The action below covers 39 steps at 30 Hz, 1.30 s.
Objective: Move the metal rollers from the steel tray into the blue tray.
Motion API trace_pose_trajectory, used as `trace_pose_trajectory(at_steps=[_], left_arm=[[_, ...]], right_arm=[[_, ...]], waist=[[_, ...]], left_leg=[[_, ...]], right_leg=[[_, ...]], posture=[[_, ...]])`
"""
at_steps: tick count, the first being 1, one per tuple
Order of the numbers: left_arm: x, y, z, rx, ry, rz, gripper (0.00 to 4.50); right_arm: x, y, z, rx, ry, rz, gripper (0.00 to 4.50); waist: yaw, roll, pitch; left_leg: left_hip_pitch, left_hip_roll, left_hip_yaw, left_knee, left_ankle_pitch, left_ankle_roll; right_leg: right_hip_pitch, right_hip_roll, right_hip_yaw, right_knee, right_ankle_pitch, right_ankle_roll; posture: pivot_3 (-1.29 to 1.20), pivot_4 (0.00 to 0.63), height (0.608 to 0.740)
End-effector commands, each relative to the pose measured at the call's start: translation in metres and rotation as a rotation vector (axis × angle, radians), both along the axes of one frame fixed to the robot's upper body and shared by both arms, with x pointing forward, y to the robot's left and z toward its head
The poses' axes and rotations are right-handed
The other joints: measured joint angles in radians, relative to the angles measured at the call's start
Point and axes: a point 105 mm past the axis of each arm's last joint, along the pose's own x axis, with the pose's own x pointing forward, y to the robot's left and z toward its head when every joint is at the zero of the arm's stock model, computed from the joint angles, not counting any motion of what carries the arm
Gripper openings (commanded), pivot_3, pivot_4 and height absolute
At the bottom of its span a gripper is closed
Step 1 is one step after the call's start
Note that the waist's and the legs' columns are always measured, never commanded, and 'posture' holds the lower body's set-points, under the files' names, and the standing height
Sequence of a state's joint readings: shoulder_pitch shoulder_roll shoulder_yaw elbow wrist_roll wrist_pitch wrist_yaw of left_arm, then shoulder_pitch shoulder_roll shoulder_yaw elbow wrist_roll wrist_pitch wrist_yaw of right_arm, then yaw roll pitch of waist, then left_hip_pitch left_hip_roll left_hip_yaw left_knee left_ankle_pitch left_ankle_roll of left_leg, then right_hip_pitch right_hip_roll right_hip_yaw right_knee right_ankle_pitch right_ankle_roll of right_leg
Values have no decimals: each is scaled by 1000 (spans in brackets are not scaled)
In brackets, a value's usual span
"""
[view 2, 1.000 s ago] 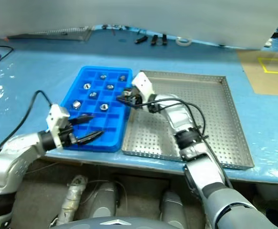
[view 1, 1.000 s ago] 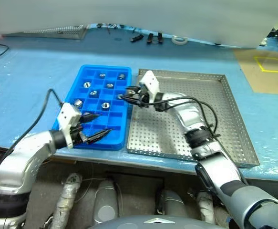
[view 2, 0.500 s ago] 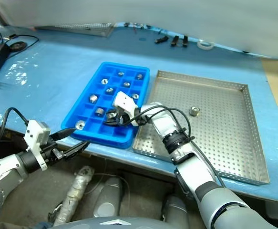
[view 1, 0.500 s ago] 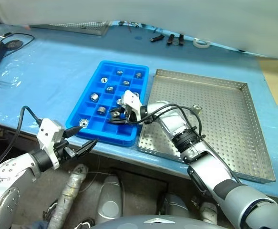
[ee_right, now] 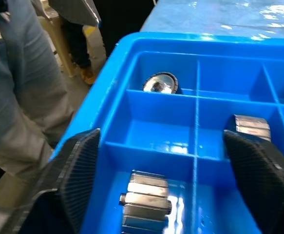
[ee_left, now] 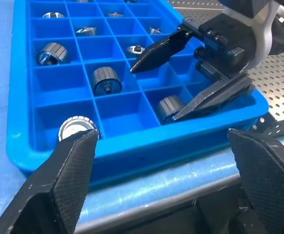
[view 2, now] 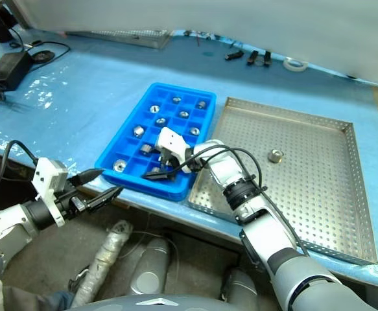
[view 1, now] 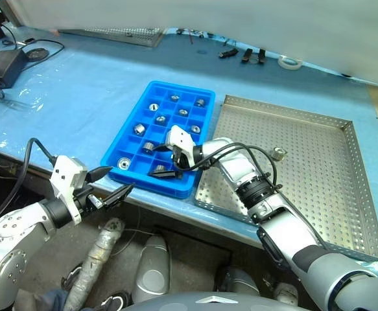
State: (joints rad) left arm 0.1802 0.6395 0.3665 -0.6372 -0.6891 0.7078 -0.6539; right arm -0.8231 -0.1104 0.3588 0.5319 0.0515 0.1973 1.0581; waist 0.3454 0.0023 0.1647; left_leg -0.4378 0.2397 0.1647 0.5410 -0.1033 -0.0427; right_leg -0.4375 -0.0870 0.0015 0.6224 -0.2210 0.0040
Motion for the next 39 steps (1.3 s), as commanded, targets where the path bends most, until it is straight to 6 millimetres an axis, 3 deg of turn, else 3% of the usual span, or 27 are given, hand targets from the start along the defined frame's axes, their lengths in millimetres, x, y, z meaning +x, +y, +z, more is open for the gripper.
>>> trace_pose_trajectory(at_steps=[1,5,10,18,22,28,31,39], left_arm=[[6,-9,8,-9,-25,-56,4500],[23,-18,10,-18,-40,-112,4500],[50,-38,14,-27,-64,-229,4500],[83,-73,22,-22,-95,-437,4500],[89,-86,23,-19,-101,-506,4500],[92,-100,24,-25,-102,-571,4500],[93,-103,25,-25,-101,-585,4500],[90,-101,22,-14,-90,-594,4500]], right_arm=[[10,1,34,72,-91,-36,4429],[30,-18,55,110,-140,-156,4429],[54,-57,58,97,-183,-357,4429],[71,-122,72,165,-212,-687,4470],[79,-146,68,134,-263,-866,4470],[81,-157,50,128,-231,-997,4470],[81,-154,34,118,-190,-1025,4470],[92,-173,12,107,-141,-1189,4470]], waist=[[-3,0,0],[-7,0,0],[-34,0,0],[-161,-1,-1],[-224,-1,-1],[-265,-1,-1],[-269,-1,-1],[-270,-1,-1]], left_leg=[[0,0,0,0,0,0],[0,0,0,1,1,-2],[0,-1,-1,5,2,-4],[-1,-2,-1,8,9,-13],[0,-2,-1,8,9,-13],[0,-2,1,6,9,-12],[0,-2,1,6,8,-12],[1,-2,1,8,8,-11]], right_leg=[[0,0,0,0,0,0],[0,0,0,2,0,0],[3,-1,0,4,2,2],[3,-1,0,4,7,3],[2,0,-1,4,8,4],[1,0,-1,3,7,2],[2,0,-1,3,7,1],[5,-2,-1,3,7,1]], posture=[[491,150,740],[407,150,740],[253,150,740],[46,150,740],[-11,150,740],[-55,150,740],[-57,150,740],[-53,150,740]])
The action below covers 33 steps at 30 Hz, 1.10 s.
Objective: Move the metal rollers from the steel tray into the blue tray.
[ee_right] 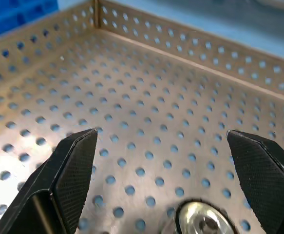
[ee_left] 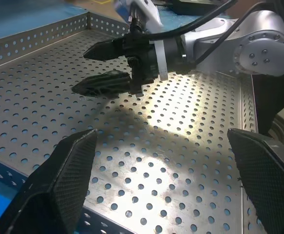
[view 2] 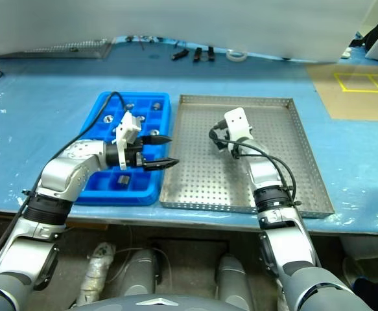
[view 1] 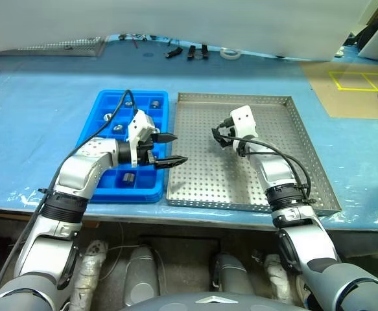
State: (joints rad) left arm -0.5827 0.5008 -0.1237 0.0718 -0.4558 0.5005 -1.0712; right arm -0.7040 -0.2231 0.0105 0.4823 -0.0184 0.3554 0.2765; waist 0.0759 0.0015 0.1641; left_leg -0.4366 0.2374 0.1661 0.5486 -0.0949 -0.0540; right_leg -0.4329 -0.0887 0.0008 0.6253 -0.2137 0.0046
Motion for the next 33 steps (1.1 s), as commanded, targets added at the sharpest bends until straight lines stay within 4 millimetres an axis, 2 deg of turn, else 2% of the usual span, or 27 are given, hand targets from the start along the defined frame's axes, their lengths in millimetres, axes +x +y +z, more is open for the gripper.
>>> trace_pose_trajectory(at_steps=[1,5,12,19,21,24,27,30,33], left_arm=[[-3,0,7,0,-34,-14,4500],[-5,1,5,-2,-28,-6,4500],[-6,5,4,5,-33,7,4500],[-12,8,8,7,-28,12,4500],[-12,10,10,9,-27,16,4500],[-11,11,13,12,-25,21,4500],[-12,13,14,12,-22,30,4500],[-17,22,12,17,-23,57,4500],[-25,33,11,15,-12,98,4500]], right_arm=[[5,-10,9,37,-28,-62,4470],[3,-12,-2,85,25,-80,4470],[2,-10,-5,161,75,-79,4470],[0,-8,0,219,84,-75,2179],[-1,-9,1,213,80,-68,1659],[-3,-6,7,190,57,-39,1678],[-4,5,20,176,13,28,1678],[-10,30,41,164,-38,171,1678],[-25,64,57,173,-40,390,1678]], waist=[[-1,0,0],[-4,0,0],[-2,0,0],[1,0,0],[1,0,0],[1,0,0],[3,0,0],[3,0,0],[3,0,0]], left_leg=[[0,0,0,0,0,0],[0,0,0,0,0,0],[0,1,0,0,0,0],[0,1,0,0,0,1],[1,1,0,0,0,1],[1,1,0,0,0,1],[0,1,0,0,0,1],[1,1,0,-1,0,1],[1,1,0,-2,0,1]], right_leg=[[0,0,0,0,0,0],[0,0,0,0,0,0],[0,0,-1,0,0,0],[0,0,-1,0,0,0],[0,0,-1,0,0,0],[0,0,-1,0,0,0],[0,0,-1,0,0,0],[0,0,-2,0,0,0],[0,1,-2,-1,0,0]], posture=[[-53,150,740],[-53,150,740],[-20,150,740],[-10,150,740],[-10,150,740],[-10,150,740],[1,150,740],[60,150,740],[120,150,740]])
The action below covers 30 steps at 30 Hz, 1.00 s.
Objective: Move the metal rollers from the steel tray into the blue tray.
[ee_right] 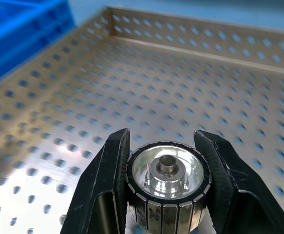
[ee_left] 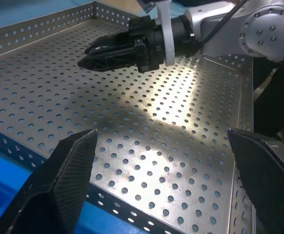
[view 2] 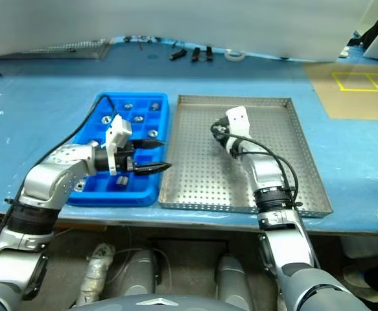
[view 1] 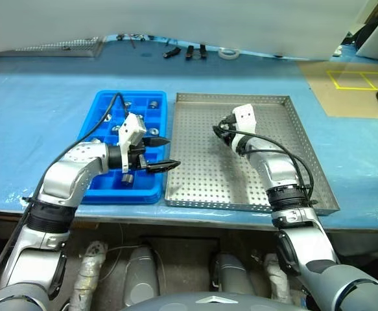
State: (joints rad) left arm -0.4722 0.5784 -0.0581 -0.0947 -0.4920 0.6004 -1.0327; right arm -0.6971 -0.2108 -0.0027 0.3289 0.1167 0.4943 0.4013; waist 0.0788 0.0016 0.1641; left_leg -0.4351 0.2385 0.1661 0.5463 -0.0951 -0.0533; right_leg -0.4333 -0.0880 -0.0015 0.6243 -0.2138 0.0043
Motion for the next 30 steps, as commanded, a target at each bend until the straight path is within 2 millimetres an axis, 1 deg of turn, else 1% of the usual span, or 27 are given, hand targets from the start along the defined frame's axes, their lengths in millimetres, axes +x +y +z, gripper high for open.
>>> trace_pose_trajectory(at_steps=[1,4,6,11,14,16,19,22,24,27,29,30], left_arm=[[-11,14,12,-19,-32,44,4500],[-25,27,10,-31,-17,94,4500],[-34,36,9,-29,-15,137,4500],[-54,52,2,-19,0,250,4500],[-66,58,-2,-23,12,307,4500],[-71,58,-4,-28,16,330,4500],[-77,60,-7,-31,25,357,4500],[-80,61,-8,-35,29,370,4500],[-80,61,-9,-37,31,372,4500],[-77,61,-10,-38,33,366,4500],[-74,61,-10,-38,32,360,4500],[-73,61,-10,-37,31,355,4500]], right_arm=[[-18,45,38,21,-92,275,1678],[-33,75,39,5,-80,476,1678],[-41,90,35,-15,-66,578,1678],[-56,113,29,-64,-60,764,1678],[-61,122,22,-71,-41,819,1678],[-61,125,17,-77,-25,832,1678],[-56,124,10,-90,-5,819,1678],[-47,117,5,-81,34,775,1678],[-41,111,1,-115,32,747,1678],[-40,108,4,-114,27,749,1678],[-41,106,5,-122,25,755,2413],[-42,105,4,-125,27,756,2676]], waist=[[2,0,0],[19,0,0],[31,0,0],[81,0,0],[116,0,0],[135,0,0],[166,0,0],[189,1,0],[199,1,0],[212,1,0],[217,1,0],[217,1,0]], left_leg=[[0,0,0,0,0,0],[-1,1,0,-1,0,1],[-1,1,-1,-1,-2,4],[-2,1,-1,-1,-3,5],[-2,1,-3,-2,-3,5],[-3,1,-4,-2,-3,5],[-3,1,-6,-2,-3,5],[-3,0,-8,-2,-3,5],[-2,0,-10,-3,-3,4],[-2,0,-11,-3,-3,4],[-2,0,-12,-3,-3,4],[-2,0,-12,-3,-3,4]], right_leg=[[0,0,0,0,0,0],[-1,1,-2,-1,0,-1],[-1,0,-4,-1,-1,-1],[-1,-1,-5,-1,-1,-2],[-1,-1,-5,-1,-1,-2],[0,-1,-5,-1,-1,-2],[0,-1,-2,0,-1,-1],[0,-1,-2,0,-2,0],[0,0,-3,1,-4,2],[0,1,-2,1,-4,2],[0,1,-3,1,-3,2],[0,1,-3,1,-3,2]], posture=[[152,150,740],[233,150,740],[309,150,740],[424,150,740],[475,150,740],[493,150,740],[517,150,740],[518,150,740],[510,150,740],[493,150,740],[472,150,740],[463,150,740]])
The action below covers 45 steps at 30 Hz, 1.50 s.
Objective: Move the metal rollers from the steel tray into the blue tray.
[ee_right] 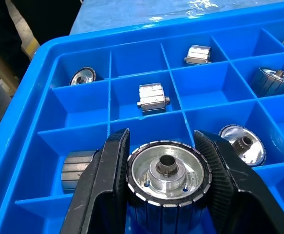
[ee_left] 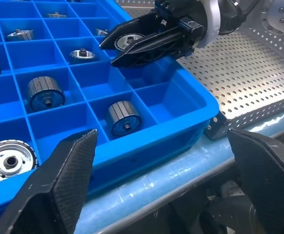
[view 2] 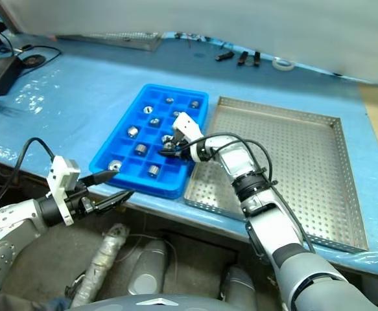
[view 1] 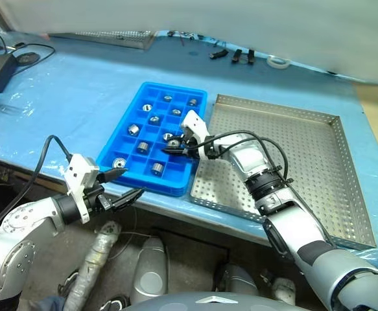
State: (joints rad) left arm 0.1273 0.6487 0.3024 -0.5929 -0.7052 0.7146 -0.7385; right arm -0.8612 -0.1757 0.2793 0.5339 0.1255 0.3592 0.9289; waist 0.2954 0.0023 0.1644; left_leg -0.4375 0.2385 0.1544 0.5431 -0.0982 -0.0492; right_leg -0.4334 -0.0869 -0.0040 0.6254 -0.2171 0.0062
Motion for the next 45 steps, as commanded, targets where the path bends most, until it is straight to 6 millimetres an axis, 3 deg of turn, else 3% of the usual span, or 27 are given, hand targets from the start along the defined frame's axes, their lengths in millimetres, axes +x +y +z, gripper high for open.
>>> trace_pose_trajectory(at_steps=[1,4,10,14,18,24,28,31,39,45], left_arm=[[3,-2,7,1,-41,-33,4500],[7,-6,7,-3,-43,-57,4500],[18,-11,9,-8,-54,-95,4500],[37,-20,12,-11,-76,-149,4500],[64,-40,18,-13,-108,-240,4500],[91,-71,22,-6,-137,-384,4500],[106,-95,28,-16,-163,-466,4500],[110,-106,25,-14,-162,-511,4500],[110,-102,20,-17,-155,-522,4500],[106,-98,18,-34,-157,-499,4500]], right_arm=[[-2,-2,11,7,-37,23,3027],[-4,-4,12,-7,-54,15,3976],[-1,-9,30,45,-83,-48,3976],[1,-25,48,96,-113,-127,3976],[1,-58,58,133,-145,-262,3976],[-8,-109,59,155,-169,-486,3976],[-23,-150,51,164,-181,-672,3976],[-34,-170,45,178,-176,-771,3976],[-55,-191,28,202,-161,-911,3976],[-63,-178,19,257,-117,-858,3976]], waist=[[0,0,0],[-1,0,0],[-12,0,0],[-18,0,0],[-41,0,0],[-123,0,-1],[-171,0,-1],[-205,0,-1],[-229,0,-1],[-227,0,-1]], left_leg=[[0,0,0,0,0,0],[0,0,0,0,0,0],[0,1,0,1,1,-1],[-1,1,-1,2,1,-2],[0,0,-1,4,2,-4],[0,0,0,5,7,-11],[0,0,0,4,7,-10],[1,0,1,4,7,-9],[10,1,10,3,4,-5],[19,0,14,2,1,0]], right_leg=[[0,0,0,0,0,0],[0,0,0,0,2,-2],[-2,4,3,0,3,-4],[-2,5,4,1,3,-4],[1,5,4,1,3,-2],[1,5,5,1,6,-2],[1,5,6,-1,7,-2],[1,5,6,-2,6,-3],[3,5,7,-2,6,-3],[11,2,8,-3,6,-3]], posture=[[463,150,740],[429,150,740],[349,150,740],[261,150,740],[111,150,740],[-46,150,740],[-147,150,740],[-185,150,740],[-193,150,740],[-162,150,740]])
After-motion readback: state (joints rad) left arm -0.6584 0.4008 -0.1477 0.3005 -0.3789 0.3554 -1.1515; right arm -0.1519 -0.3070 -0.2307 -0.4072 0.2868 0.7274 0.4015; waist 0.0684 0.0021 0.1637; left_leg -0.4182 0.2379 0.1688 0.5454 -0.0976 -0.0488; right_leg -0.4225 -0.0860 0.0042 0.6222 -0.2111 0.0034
